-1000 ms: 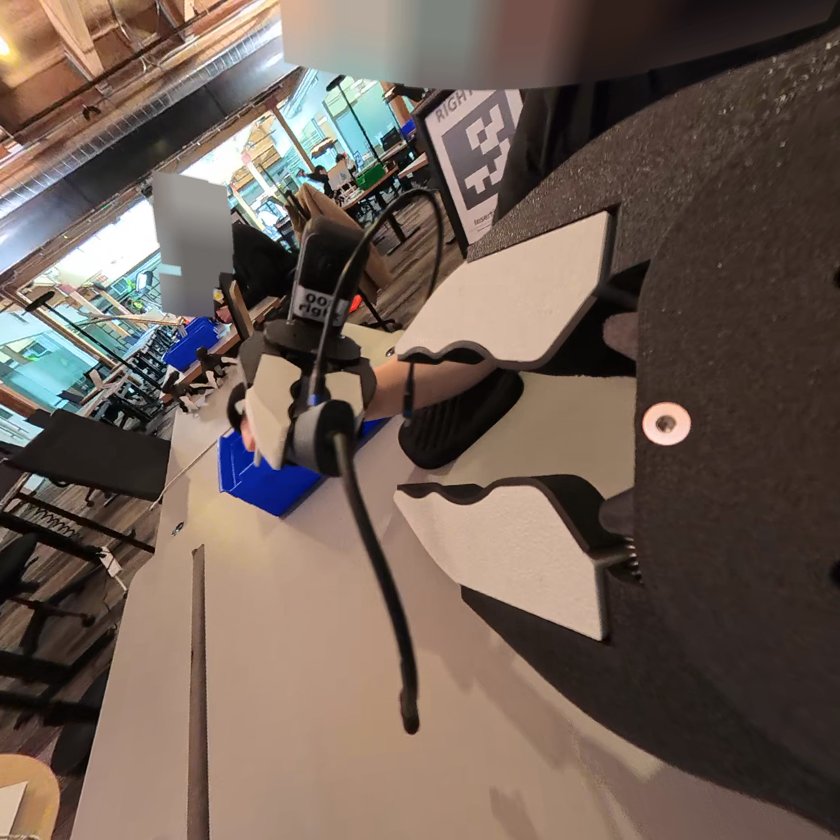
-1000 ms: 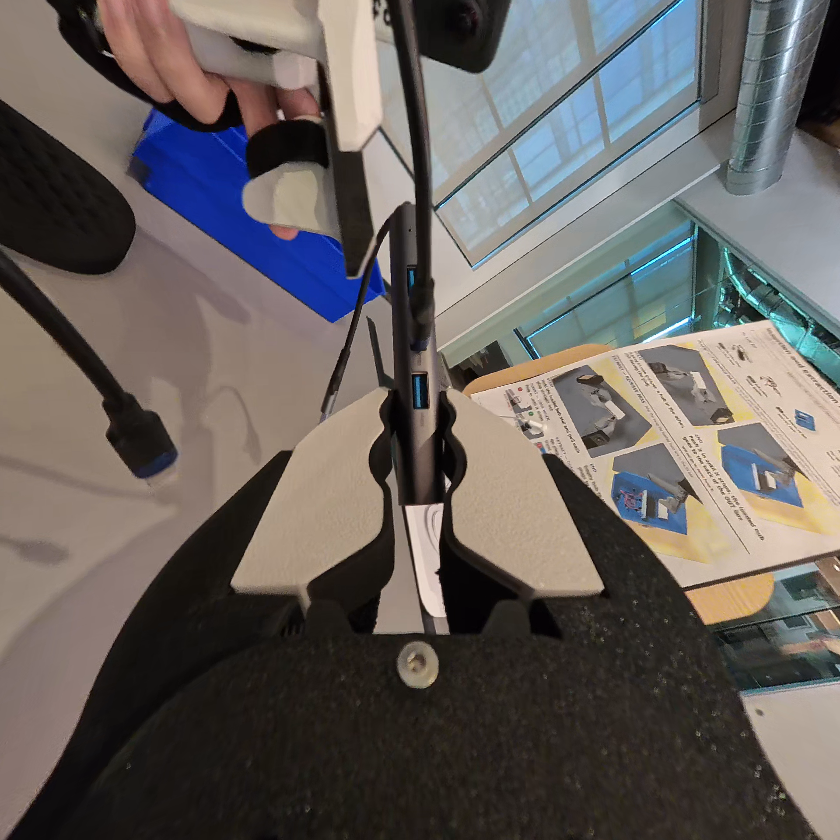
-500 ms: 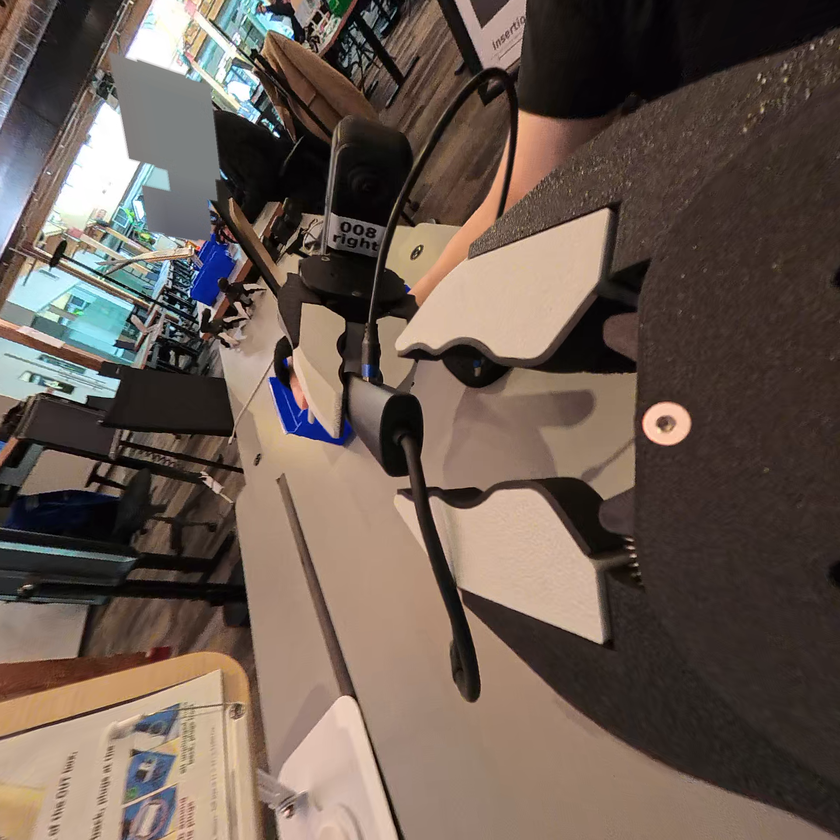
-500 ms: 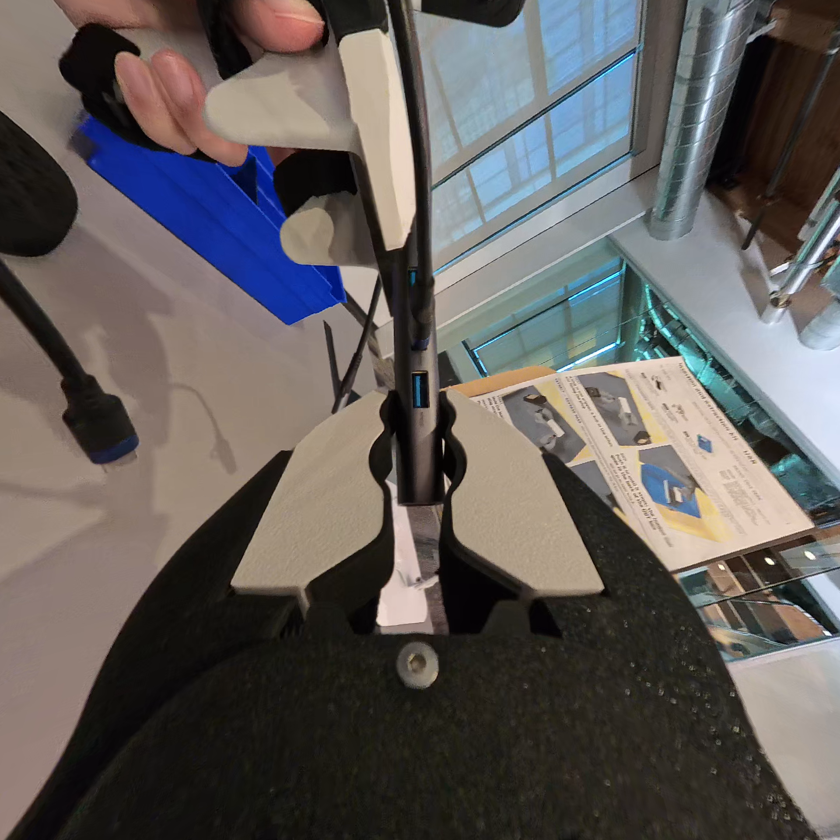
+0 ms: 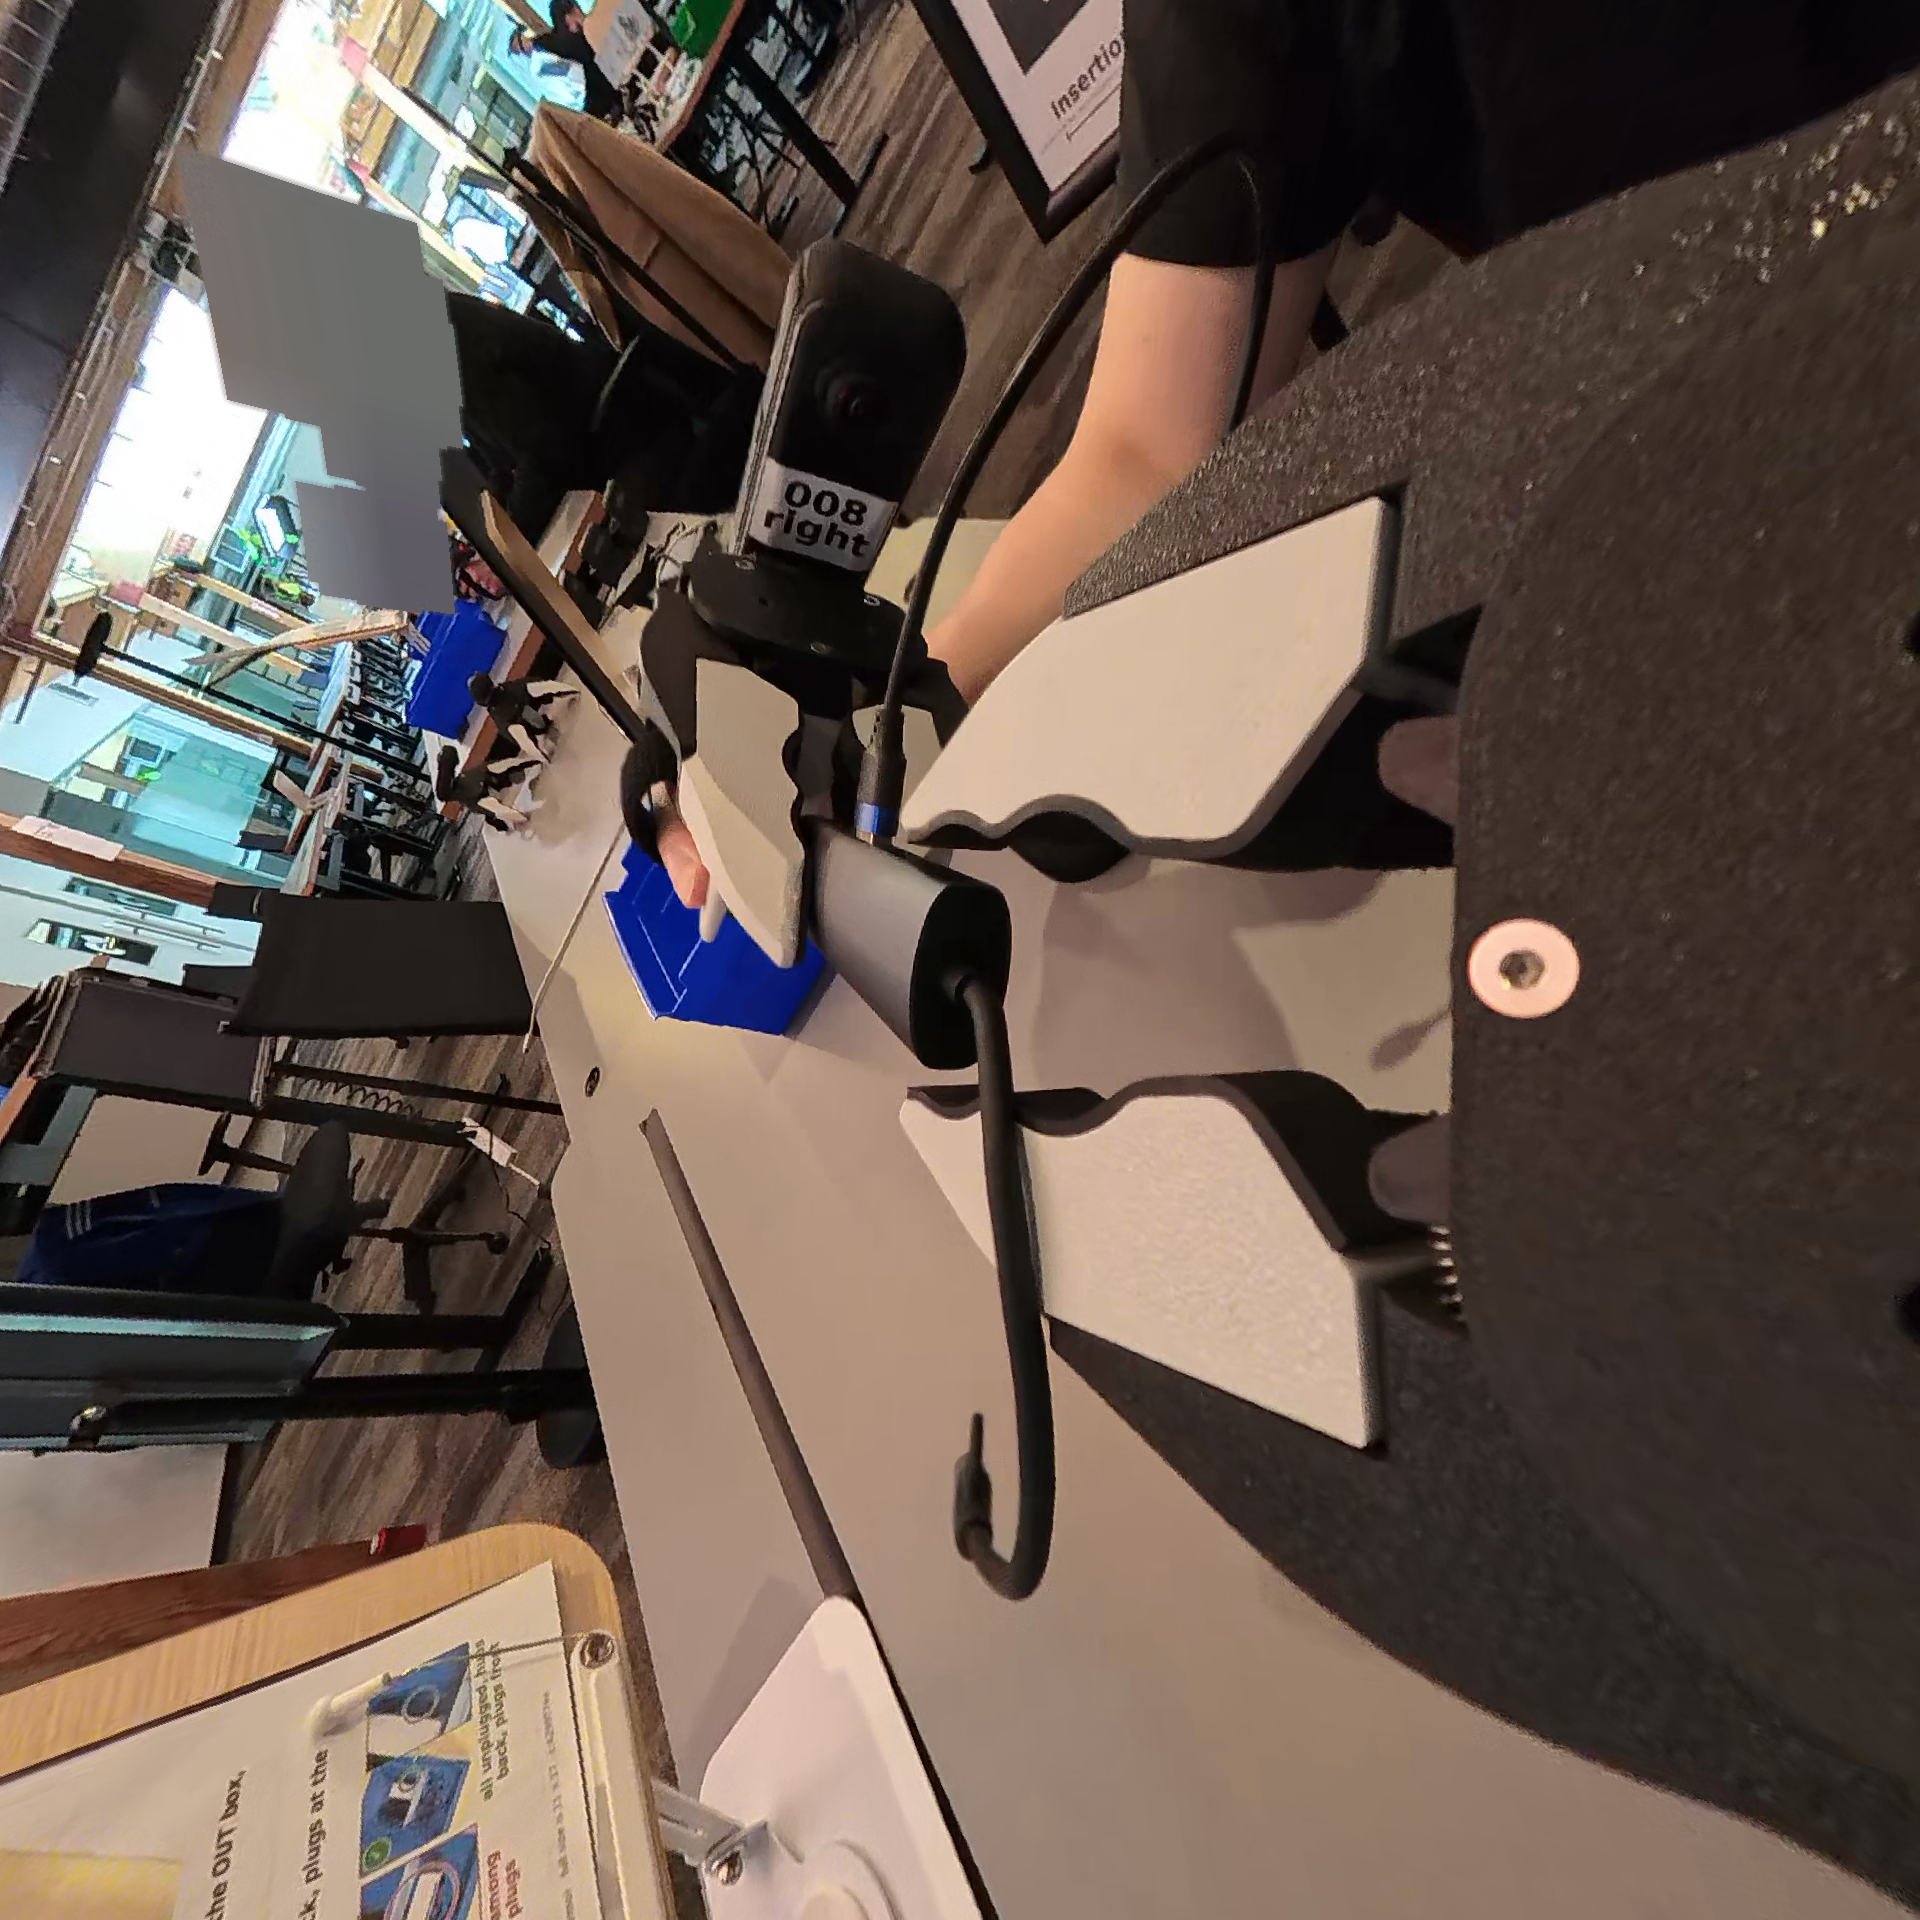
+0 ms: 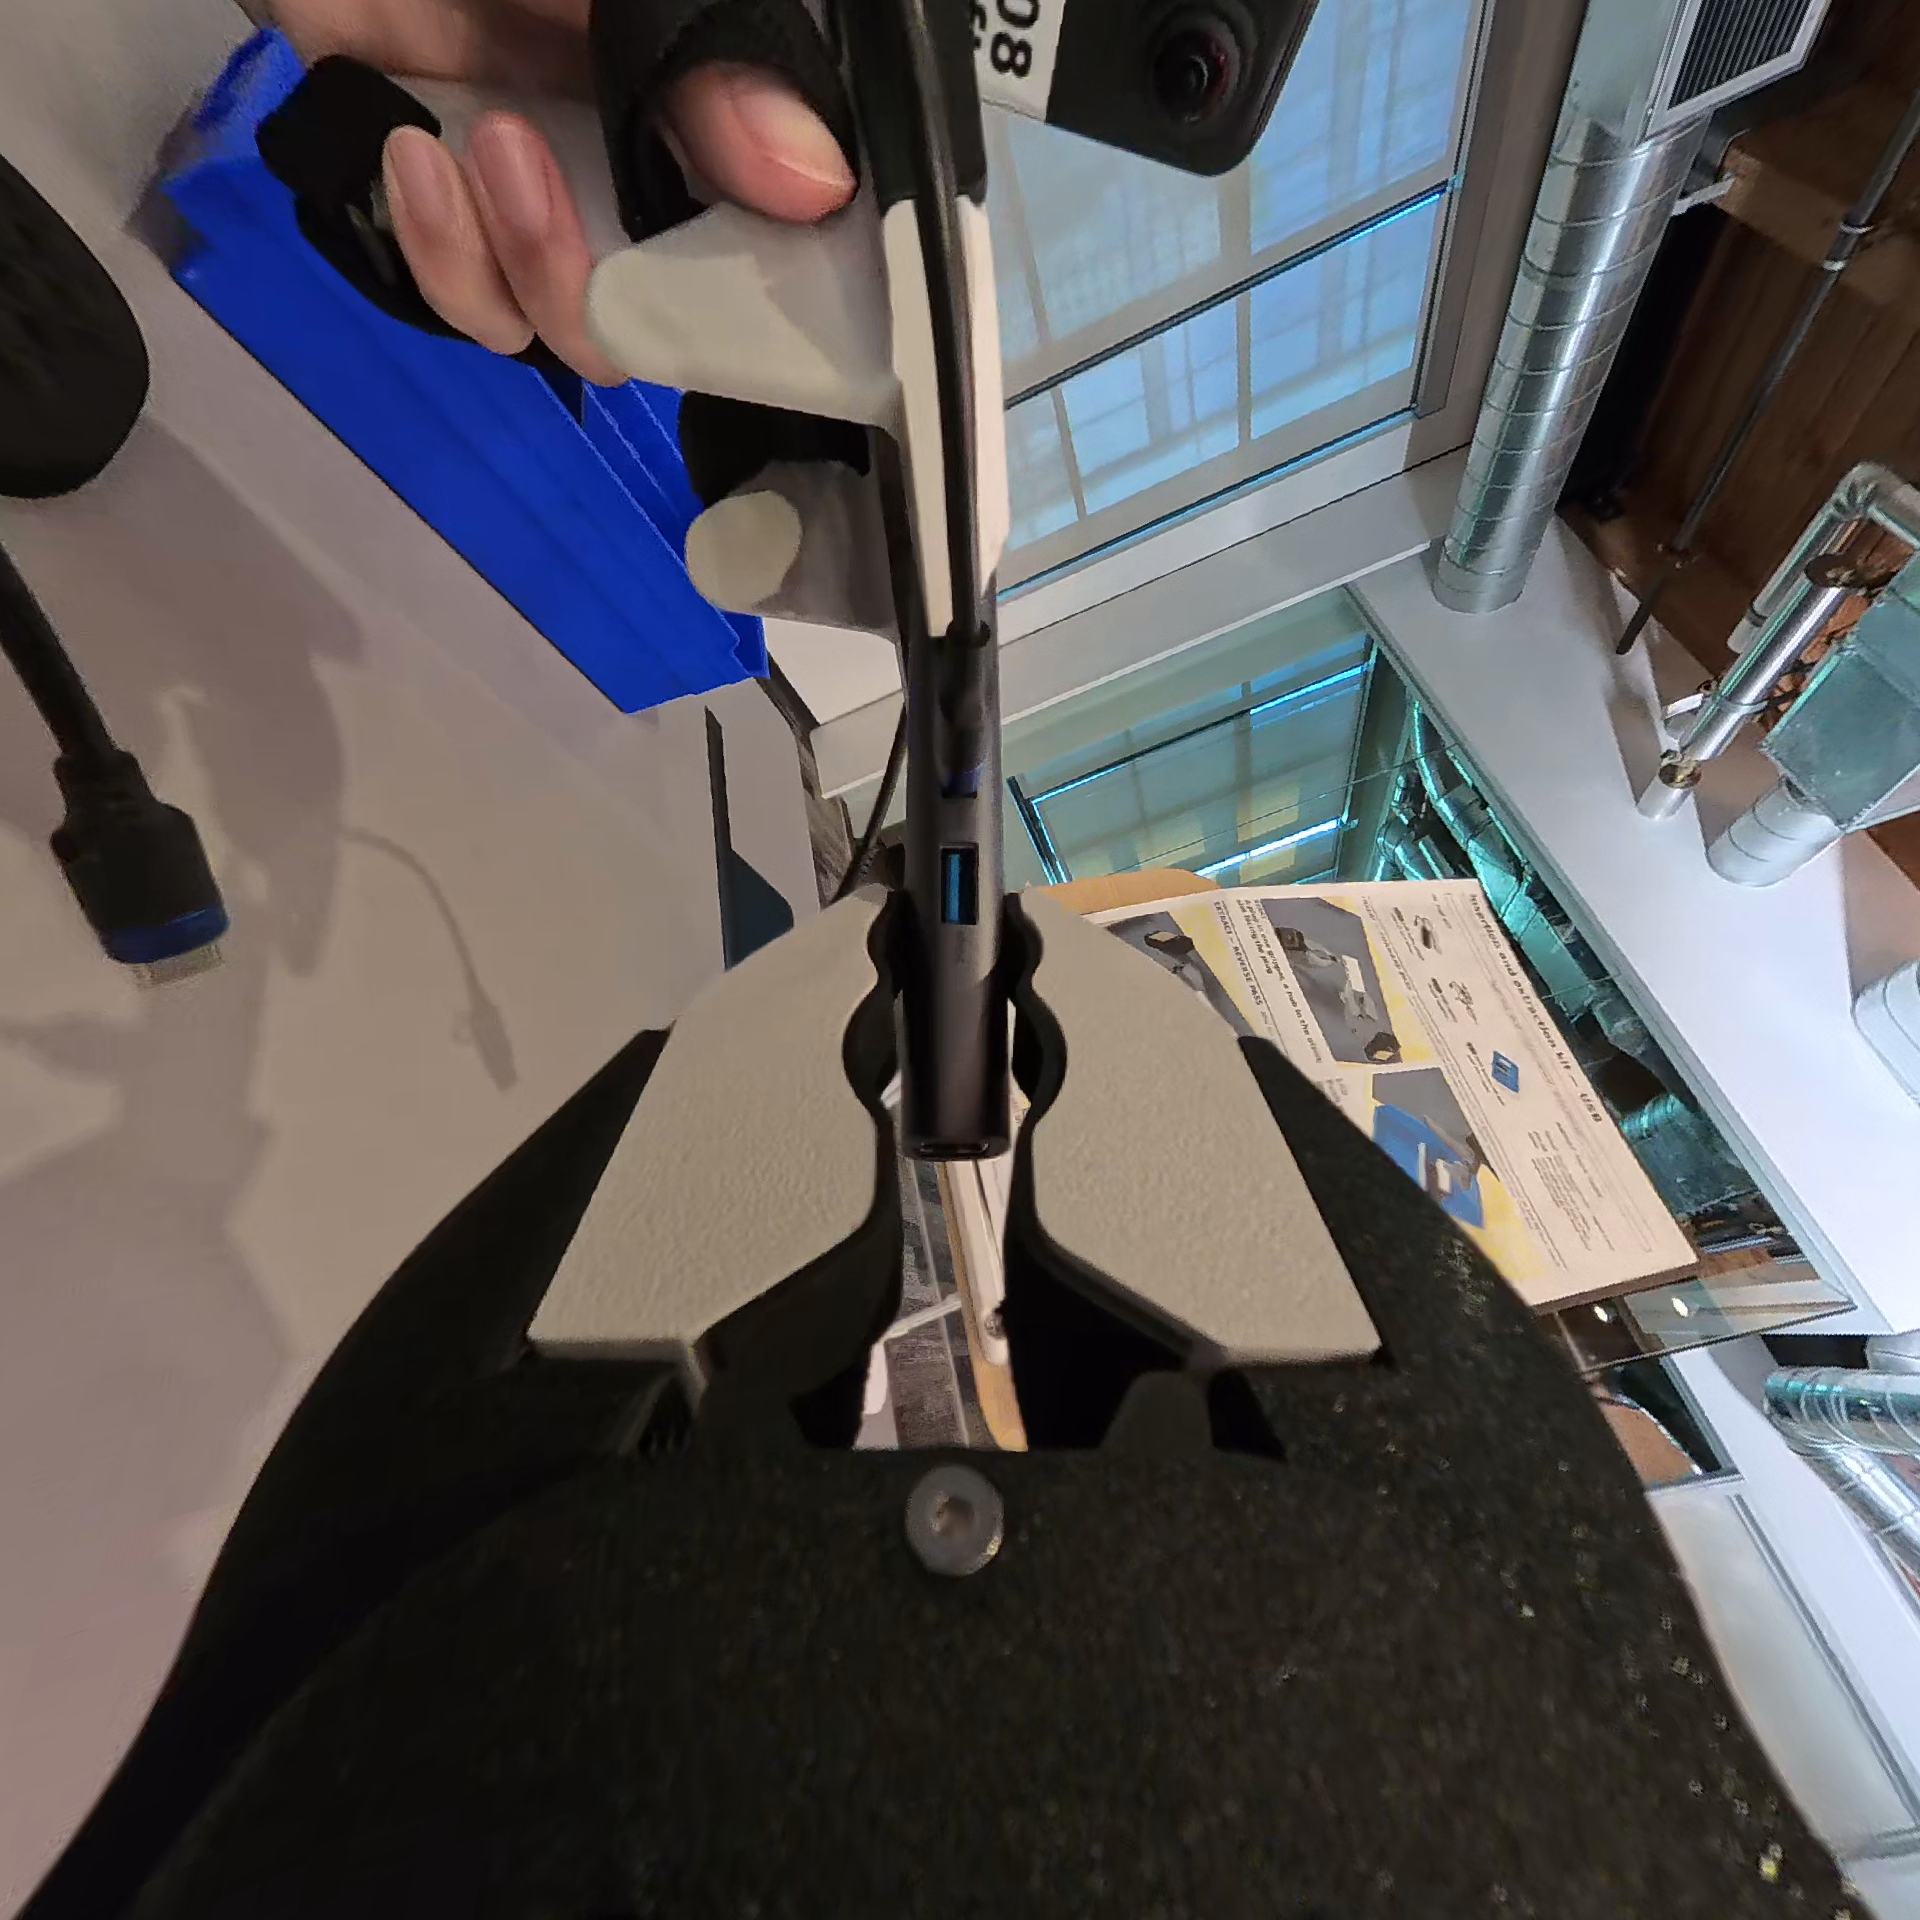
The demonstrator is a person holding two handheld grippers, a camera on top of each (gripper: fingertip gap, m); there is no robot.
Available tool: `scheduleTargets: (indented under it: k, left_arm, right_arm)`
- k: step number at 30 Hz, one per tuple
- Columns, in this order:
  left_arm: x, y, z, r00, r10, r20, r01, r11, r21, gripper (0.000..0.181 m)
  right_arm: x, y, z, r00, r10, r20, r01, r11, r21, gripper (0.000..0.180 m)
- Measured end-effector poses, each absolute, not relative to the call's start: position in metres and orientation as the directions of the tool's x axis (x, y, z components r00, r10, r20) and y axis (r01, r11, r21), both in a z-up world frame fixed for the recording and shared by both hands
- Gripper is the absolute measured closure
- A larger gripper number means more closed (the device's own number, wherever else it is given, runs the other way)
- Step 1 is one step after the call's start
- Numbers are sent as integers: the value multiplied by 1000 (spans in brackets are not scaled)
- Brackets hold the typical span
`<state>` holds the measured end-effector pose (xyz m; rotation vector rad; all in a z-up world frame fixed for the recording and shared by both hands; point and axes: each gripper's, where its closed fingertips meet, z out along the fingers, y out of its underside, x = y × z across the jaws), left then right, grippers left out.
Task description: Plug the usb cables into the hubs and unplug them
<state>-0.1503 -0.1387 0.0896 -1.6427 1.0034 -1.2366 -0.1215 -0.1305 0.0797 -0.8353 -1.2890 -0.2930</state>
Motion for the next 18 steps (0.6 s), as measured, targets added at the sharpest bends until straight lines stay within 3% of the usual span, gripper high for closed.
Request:
scheduleTargets:
  k: [9,14,18]
  left_arm:
    - [-151,-139,88,174,-932,318,-76,-334,-939,145]
    - [-148,-139,88,187,-937,294,-81,-313,-946,135]
    - [-148,-142,89,147,-934,326,-70,-339,-938,146]
  right_arm:
    - [-122,-129,76,281,242,929,634,680,-369,163]
    - [-124,-131,77,271,242,932,629,688,-362,163]
    - [-124,-131,77,270,256,928,624,688,-371,163]
